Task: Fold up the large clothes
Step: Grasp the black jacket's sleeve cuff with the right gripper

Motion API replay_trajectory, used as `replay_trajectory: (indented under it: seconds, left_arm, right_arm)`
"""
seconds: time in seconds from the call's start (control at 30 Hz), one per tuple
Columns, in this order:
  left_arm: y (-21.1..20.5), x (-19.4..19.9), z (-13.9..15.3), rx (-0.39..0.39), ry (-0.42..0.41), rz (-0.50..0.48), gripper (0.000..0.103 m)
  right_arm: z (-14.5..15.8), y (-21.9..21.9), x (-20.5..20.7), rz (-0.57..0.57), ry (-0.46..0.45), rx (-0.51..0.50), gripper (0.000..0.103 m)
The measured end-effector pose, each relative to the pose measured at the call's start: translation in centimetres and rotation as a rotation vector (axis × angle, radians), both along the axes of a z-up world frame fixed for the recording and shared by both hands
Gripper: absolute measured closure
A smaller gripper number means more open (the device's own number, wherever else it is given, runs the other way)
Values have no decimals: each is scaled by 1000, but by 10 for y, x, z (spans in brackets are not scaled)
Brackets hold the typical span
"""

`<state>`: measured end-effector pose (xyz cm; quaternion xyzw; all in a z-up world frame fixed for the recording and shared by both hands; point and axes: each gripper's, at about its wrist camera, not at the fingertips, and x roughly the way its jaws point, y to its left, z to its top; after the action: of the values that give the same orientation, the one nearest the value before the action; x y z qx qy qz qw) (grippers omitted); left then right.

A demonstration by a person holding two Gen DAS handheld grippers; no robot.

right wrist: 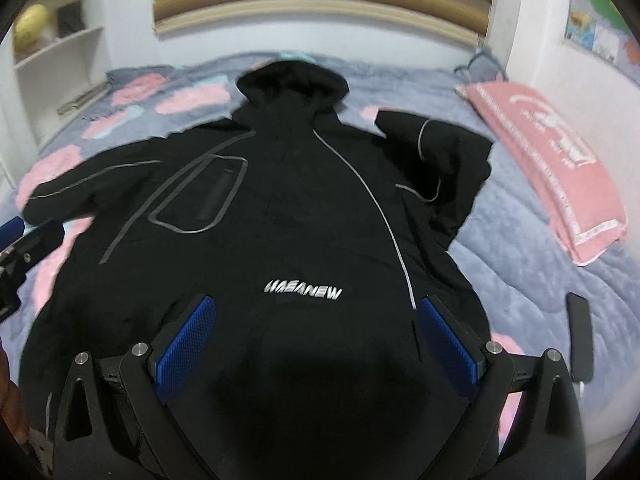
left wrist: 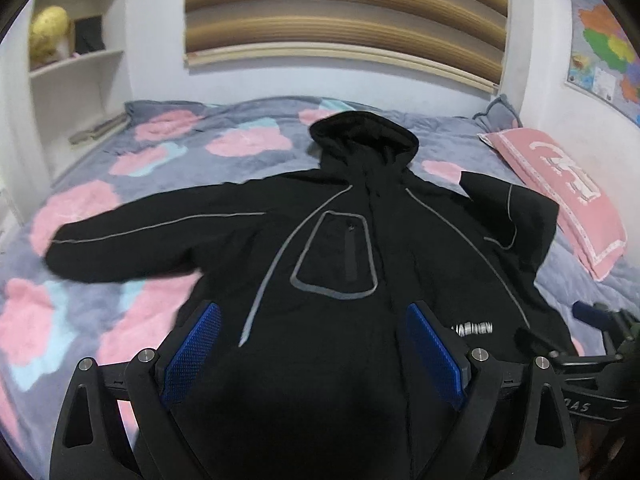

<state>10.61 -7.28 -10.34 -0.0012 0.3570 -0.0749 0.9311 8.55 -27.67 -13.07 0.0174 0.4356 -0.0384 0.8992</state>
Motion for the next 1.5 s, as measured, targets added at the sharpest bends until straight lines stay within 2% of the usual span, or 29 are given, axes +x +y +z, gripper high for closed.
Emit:
replay_trajectory:
  seconds: [0.1,0.2,0.33,0.43,0.53,0.67,0.73,0.83,0.97,1.1,1.27,1.5]
  left_arm:
    - [-15,33,-4,-9,25,-29,9]
    - [-32,56,6,7,50,-63,9]
    - [-63,81,40,86,79,-98,9]
    - [-82,98,67,81,116,-139,9]
    - [-108,118,97,71,148,-180,9]
    - [-143,138,129,55,145,-242,9]
    - [-164,149,140,59,134,-276,9]
    - [-194,168,140,78,146,-322,9]
    - [-224,193,119,105,195,-368,9]
    - [-244,217,93,126,230,-405,9]
    - [-261,258,44,172,269,-430,9]
    - [-257,305,-31,162,394,-418,9]
  right_arm:
    - [-7,-8,37,0,55,1,2]
    - [-3,-18,60,-8,100,7,2]
    - [19,-47,84,-35,151,47,2]
    - [42,-78,97,-74,183,84,2]
    - [73,-122,107,-140,191,126,2]
    - [111,-182,120,-207,162,174,2]
    - [122,-205,125,-220,144,184,2]
    - [124,-240,139,-220,127,211,2]
    - [98,-294,165,-259,151,318,9]
    - [58,-325,200,-283,205,302,10]
    - [-1,-349,244,-296,262,335,10]
    - [-76,-382,297,-337,323,364,10]
